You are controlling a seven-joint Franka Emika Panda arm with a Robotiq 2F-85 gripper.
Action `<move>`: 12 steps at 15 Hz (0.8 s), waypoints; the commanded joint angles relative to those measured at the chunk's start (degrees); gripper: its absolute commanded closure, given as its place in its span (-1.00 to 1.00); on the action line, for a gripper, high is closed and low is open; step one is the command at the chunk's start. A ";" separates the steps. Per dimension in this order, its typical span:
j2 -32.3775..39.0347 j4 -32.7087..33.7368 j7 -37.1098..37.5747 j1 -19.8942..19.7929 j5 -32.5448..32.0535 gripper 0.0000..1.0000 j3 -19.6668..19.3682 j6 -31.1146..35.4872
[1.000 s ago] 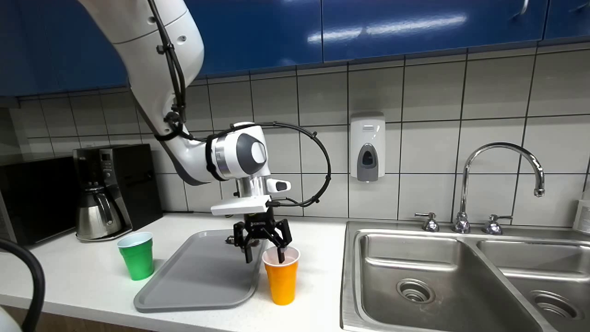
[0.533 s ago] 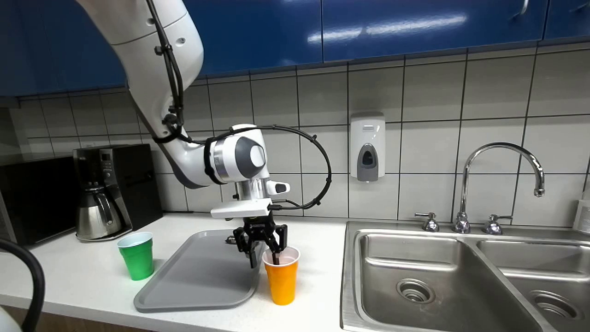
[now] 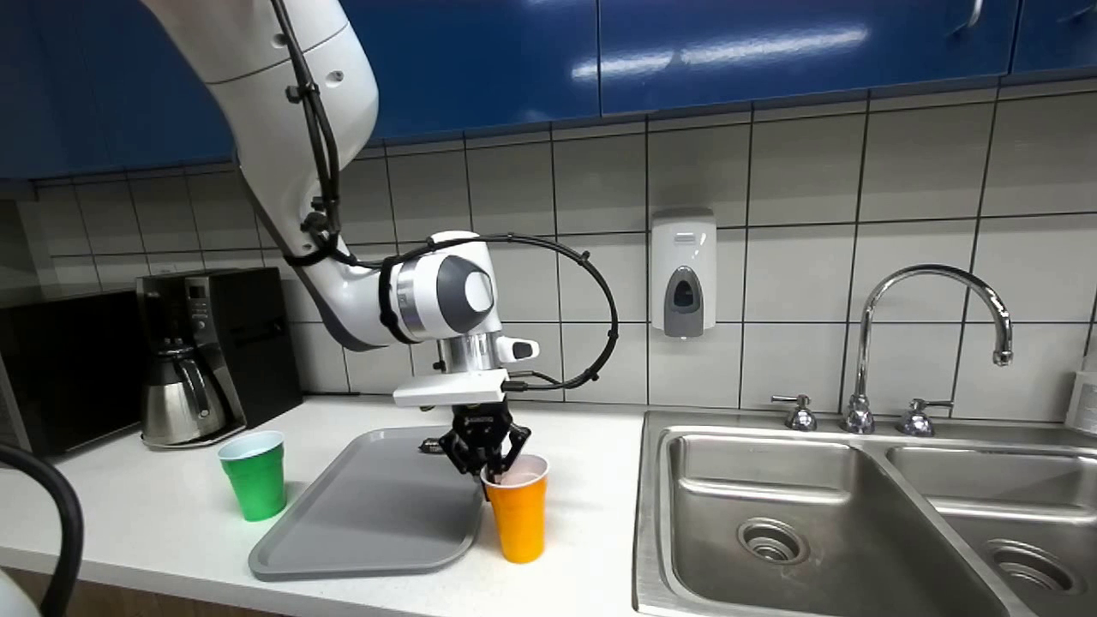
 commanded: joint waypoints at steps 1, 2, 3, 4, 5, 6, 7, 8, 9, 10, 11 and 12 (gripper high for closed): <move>-1.74 -1.43 -2.24 -0.40 0.41 1.00 -0.31 1.38; -1.83 -1.41 -2.41 -0.43 0.35 0.98 -0.39 1.49; -1.89 -1.43 -2.57 -0.45 0.38 0.98 -0.45 1.58; -2.04 -1.40 -2.69 -0.46 0.40 0.99 -0.51 1.57; -2.30 -1.41 -2.77 -0.45 0.38 1.00 -0.56 1.49; -2.79 -1.42 -2.62 -0.37 0.12 1.00 -0.64 1.25; -3.17 -1.43 -2.48 -0.31 -0.17 0.99 -0.71 1.12; -3.70 -1.42 -2.26 -0.21 -0.57 0.99 -0.76 0.77; -4.21 -1.49 -2.23 -0.16 -0.73 0.99 -0.74 0.54; -4.81 -1.62 -2.11 -0.09 -1.00 0.99 -0.73 0.51; -5.44 -1.73 -2.24 -0.06 -1.01 0.99 -0.65 0.47; -6.15 -1.83 -2.40 -0.01 -0.88 0.99 -0.53 0.47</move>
